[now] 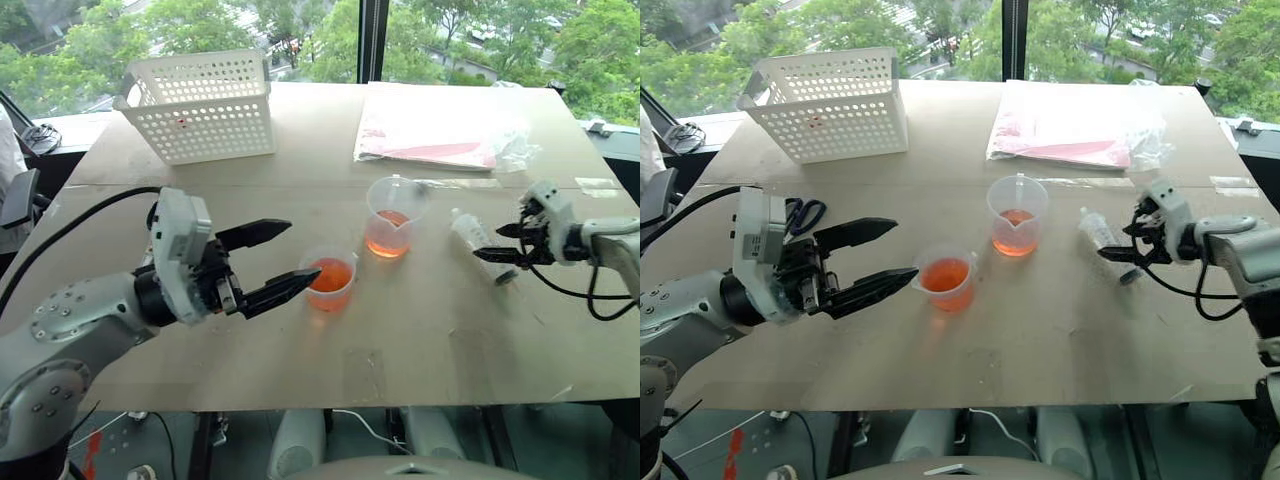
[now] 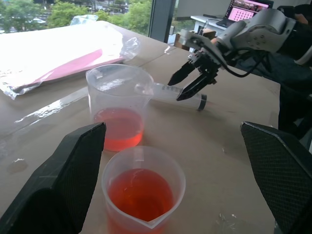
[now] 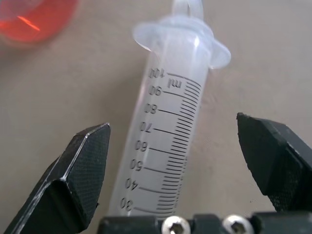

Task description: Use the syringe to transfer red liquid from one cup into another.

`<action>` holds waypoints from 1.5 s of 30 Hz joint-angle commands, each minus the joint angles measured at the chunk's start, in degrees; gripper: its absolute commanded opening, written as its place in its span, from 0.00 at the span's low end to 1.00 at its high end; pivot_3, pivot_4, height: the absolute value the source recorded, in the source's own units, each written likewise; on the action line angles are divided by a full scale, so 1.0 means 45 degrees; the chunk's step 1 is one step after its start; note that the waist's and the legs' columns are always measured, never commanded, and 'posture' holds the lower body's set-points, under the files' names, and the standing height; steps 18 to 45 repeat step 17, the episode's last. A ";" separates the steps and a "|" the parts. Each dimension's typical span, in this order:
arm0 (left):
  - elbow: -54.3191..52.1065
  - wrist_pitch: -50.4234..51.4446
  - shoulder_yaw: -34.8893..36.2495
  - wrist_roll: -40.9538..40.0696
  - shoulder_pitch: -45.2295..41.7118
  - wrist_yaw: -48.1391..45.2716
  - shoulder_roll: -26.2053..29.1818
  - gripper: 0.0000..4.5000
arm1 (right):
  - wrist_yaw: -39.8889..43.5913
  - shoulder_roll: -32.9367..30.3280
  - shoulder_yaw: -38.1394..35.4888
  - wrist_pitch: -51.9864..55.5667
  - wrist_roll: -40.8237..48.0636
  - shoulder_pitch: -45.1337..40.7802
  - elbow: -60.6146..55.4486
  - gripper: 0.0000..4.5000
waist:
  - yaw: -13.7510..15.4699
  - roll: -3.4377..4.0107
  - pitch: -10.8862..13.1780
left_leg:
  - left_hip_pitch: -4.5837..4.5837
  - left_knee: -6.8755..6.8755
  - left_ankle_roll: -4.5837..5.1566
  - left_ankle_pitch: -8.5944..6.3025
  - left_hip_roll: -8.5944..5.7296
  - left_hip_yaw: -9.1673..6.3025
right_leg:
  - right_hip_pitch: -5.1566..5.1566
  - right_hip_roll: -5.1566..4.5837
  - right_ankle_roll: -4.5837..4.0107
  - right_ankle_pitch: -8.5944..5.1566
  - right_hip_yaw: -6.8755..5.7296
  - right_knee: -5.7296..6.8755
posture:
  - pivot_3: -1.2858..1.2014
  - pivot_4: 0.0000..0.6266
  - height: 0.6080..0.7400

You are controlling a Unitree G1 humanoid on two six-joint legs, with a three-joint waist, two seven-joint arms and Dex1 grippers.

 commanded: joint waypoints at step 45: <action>0.0975 -0.2574 0.3363 0.3545 0.6302 -0.2363 -0.1176 1.00 | 0.2557 0.2104 -1.0938 -0.5328 0.0949 1.2453 -0.5873 0.99 | -0.0017 0.0025 -0.0054 | 0.0080 0.0018 -0.0008 -0.0007 0.0036 -0.0025 | 0.0059 -0.0030 0.0026 -0.0054 -0.0005 -0.0014 | 0.52 0.24 1.00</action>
